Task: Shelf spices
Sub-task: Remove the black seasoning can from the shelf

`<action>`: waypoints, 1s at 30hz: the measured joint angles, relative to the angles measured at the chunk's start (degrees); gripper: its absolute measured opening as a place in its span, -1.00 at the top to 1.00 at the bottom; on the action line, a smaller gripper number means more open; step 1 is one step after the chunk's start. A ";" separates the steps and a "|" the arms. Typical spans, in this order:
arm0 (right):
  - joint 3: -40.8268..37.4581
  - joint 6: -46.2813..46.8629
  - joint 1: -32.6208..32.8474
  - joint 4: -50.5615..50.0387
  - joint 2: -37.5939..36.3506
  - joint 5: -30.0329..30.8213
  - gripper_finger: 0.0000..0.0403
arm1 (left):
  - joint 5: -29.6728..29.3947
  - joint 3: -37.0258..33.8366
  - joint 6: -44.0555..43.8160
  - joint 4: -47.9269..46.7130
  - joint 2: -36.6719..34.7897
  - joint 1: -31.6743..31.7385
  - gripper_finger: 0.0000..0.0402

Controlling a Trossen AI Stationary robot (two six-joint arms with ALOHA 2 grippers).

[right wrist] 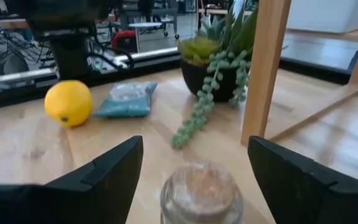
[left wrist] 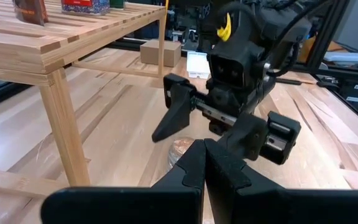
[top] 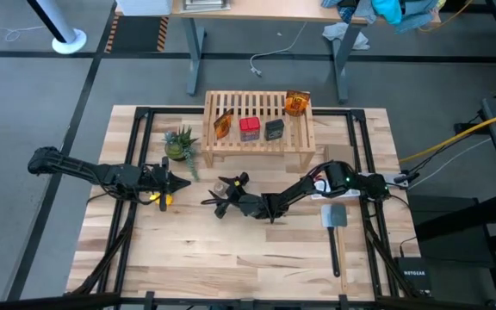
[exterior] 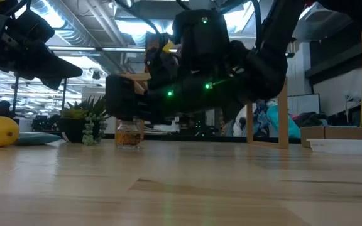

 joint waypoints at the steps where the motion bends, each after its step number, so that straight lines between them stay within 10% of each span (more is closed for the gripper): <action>1: -0.03 -0.60 0.00 -0.07 -0.40 0.02 -0.47 | 0.00 0.00 0.00 0.00 0.02 0.00 1.00; 15: -0.05 -16.14 5.29 -6.90 -11.86 3.10 -0.47 | 0.00 0.00 -0.02 0.00 0.00 0.00 1.00; 24: -0.10 -23.61 12.60 -36.40 -25.81 26.24 -0.47 | 0.02 0.00 0.00 0.00 0.02 0.00 1.00; 30: -0.12 -6.91 16.43 -66.98 -34.07 39.63 -0.47 | 0.02 0.00 -0.01 0.00 0.01 0.00 1.00</action>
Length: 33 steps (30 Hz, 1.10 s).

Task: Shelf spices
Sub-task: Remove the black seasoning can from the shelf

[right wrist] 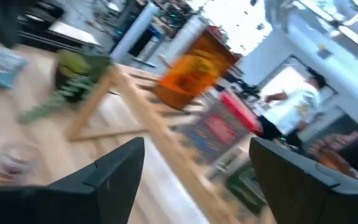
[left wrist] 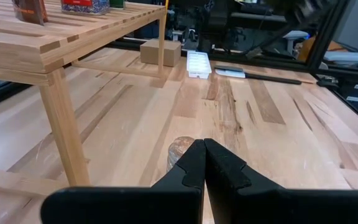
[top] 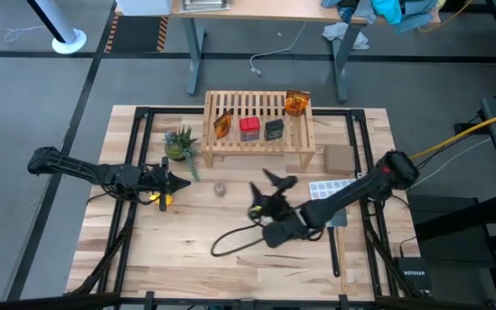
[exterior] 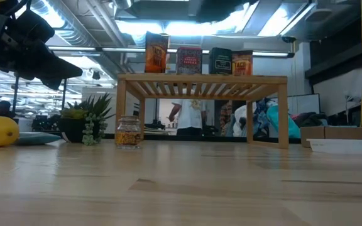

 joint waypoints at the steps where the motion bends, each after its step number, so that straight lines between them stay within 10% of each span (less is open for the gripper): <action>1: 0.00 5.48 0.48 -6.60 -1.55 0.50 -0.47 | 0.00 0.00 0.00 0.00 0.01 0.00 1.00; 8: -0.02 52.30 1.58 -53.77 -9.03 -2.54 -0.47 | 0.04 0.00 -0.02 0.00 0.01 0.00 1.00; 13: -0.07 68.70 0.17 -70.97 -9.67 -0.91 -0.47 | 0.11 0.00 0.01 0.00 0.01 0.00 1.00; 33: -0.07 58.89 -9.19 -78.01 -15.88 -11.50 -0.47 | 0.63 0.00 1.55 -0.07 0.01 0.00 1.00</action>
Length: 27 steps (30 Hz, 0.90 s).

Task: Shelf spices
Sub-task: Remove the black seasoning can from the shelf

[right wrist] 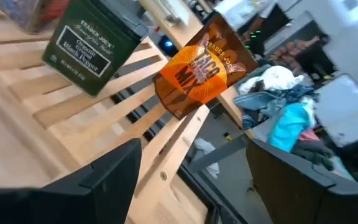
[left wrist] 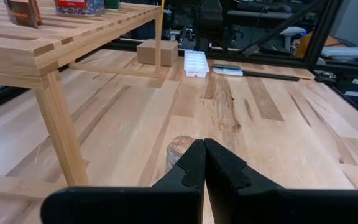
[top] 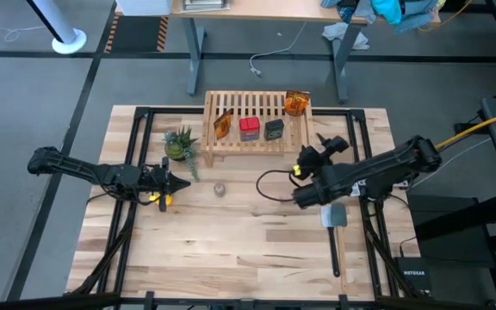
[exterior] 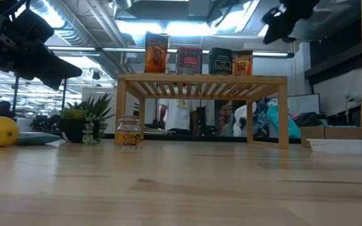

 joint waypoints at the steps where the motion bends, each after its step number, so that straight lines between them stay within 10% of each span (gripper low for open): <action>1: 0.00 -0.38 0.83 -0.05 -1.33 -0.35 -0.47 | -0.02 0.00 0.00 0.00 0.00 0.00 1.00; 13: -3.16 -0.98 21.54 2.60 -20.47 8.41 -0.47 | 0.00 0.00 0.89 0.02 -0.02 0.00 1.00; 27: -39.71 29.60 31.57 8.35 -37.53 17.69 -0.47 | 0.01 0.00 1.40 0.02 0.00 0.00 1.00</action>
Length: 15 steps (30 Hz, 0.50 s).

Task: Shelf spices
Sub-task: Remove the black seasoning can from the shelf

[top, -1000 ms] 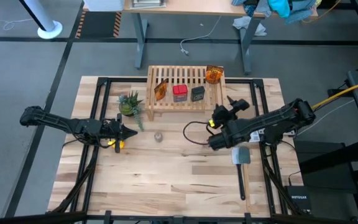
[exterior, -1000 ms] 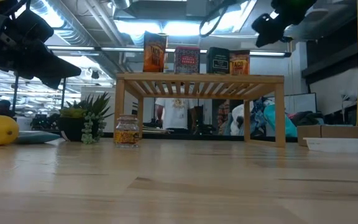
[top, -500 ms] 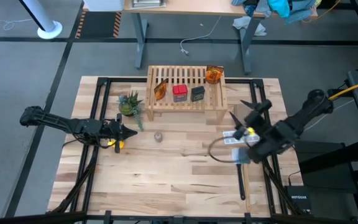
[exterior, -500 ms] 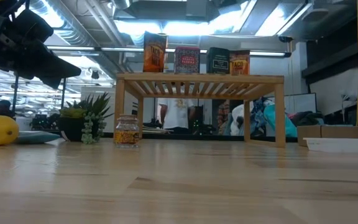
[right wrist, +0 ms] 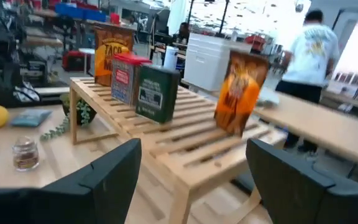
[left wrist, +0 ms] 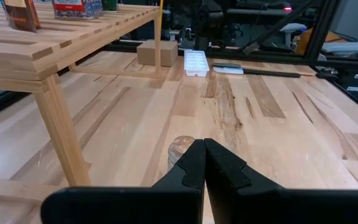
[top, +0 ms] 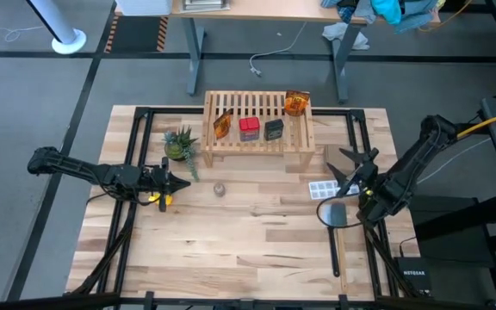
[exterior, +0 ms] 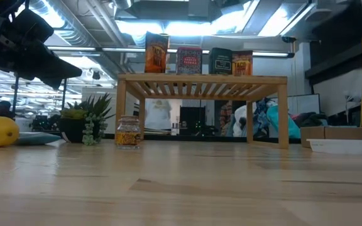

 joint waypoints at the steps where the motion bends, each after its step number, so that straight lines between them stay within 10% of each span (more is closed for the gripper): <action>1: -1.38 1.47 -0.02 1.02 -0.51 0.04 -0.47 | -0.01 0.00 -0.08 0.00 -0.02 0.00 1.00; 15: -3.46 -8.77 -0.15 19.19 1.60 0.56 -0.47 | -0.02 0.00 -0.17 0.00 -0.01 0.02 1.00</action>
